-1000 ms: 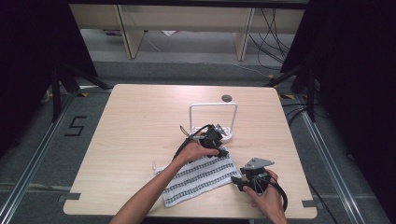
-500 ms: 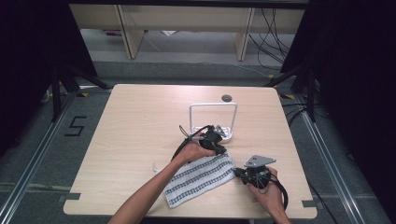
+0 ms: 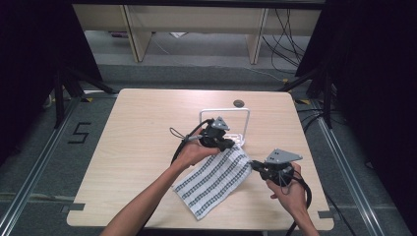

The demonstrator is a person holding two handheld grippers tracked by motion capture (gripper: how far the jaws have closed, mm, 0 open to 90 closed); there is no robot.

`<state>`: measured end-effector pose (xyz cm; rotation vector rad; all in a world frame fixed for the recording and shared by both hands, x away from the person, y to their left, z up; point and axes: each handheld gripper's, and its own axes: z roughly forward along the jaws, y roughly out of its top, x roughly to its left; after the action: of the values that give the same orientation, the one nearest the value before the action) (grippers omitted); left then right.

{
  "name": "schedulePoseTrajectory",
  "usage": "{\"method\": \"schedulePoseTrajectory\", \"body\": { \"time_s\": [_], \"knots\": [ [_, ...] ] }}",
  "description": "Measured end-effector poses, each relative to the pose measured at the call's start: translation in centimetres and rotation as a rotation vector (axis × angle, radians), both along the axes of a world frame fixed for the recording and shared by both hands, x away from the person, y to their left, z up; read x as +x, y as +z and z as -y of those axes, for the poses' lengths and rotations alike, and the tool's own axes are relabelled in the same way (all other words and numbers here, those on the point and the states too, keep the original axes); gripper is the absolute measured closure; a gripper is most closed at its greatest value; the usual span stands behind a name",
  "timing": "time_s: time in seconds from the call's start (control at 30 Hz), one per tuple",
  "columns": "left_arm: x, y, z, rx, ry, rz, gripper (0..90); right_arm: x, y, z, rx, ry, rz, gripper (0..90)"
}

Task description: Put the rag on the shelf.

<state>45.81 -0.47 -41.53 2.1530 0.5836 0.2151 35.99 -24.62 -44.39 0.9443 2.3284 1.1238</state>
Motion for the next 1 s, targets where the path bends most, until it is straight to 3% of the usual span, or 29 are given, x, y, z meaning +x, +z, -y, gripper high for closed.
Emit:
{"method": "schedulePoseTrajectory", "body": {
  "time_s": [0.03,0.1,0.17,0.2,0.27,0.3,0.33,0.4,0.43,0.5,0.53,0.57,0.9,1.0],
  "knots": [
    [0.0,0.0,0.0,0.0,0.0,0.0,85.5,0.1,0.7,0.0,0.005,0.007,0.011,86.5],
    [-0.8,2.3,-0.7,-0.056,0.029,0.033,85.5,0.3,2.2,-0.2,0.001,0.013,0.051,86.6],
    [-1.2,4.1,-1.3,-0.063,0.036,0.063,85.5,0.6,3.9,-0.2,-0.004,0.029,0.097,86.6],
    [-1.2,4.1,-1.3,-0.063,0.036,0.063,85.5,0.7,4.7,-0.3,0.003,0.027,0.123,86.6],
    [-1.6,6.5,-2.1,-0.095,0.058,0.083,85.5,1.0,6.7,-0.4,0.004,0.029,0.14,86.6],
    [-1.6,6.5,-2.1,-0.095,0.058,0.083,85.5,1.0,6.7,-0.4,0.004,0.029,0.14,86.6],
    [-1.7,7.9,-2.5,-0.129,0.07,0.091,85.5,1.5,8.8,-0.3,0.012,0.017,0.184,86.6],
    [-1.7,8.6,-2.6,-0.137,0.081,0.104,85.5,2.0,10.4,-0.4,0.008,0.019,0.198,86.7],
    [-1.8,9.9,-2.9,-0.139,0.09,0.11,85.5,2.4,11.3,-0.5,0.001,0.016,0.218,86.7],
    [-1.8,10.5,-3.0,-0.134,0.092,0.118,85.4,2.9,12.4,-0.7,-0.013,0.025,0.239,86.7],
    [-1.9,11.5,-3.2,-0.132,0.107,0.13,85.4,3.4,13.1,-0.9,-0.024,0.039,0.256,86.7],
    [-1.8,11.9,-3.3,-0.137,0.113,0.135,85.5,3.6,13.5,-1.0,-0.017,0.033,0.233,86.7],
    [0.3,14.0,-4.1,-0.198,0.204,0.119,85.4,7.2,17.1,-2.3,-0.021,0.009,0.255,86.8],
    [0.8,14.7,-4.1,-0.188,0.212,0.131,85.4,8.1,17.9,-2.6,-0.021,-0.007,0.253,86.7]
  ]
}}
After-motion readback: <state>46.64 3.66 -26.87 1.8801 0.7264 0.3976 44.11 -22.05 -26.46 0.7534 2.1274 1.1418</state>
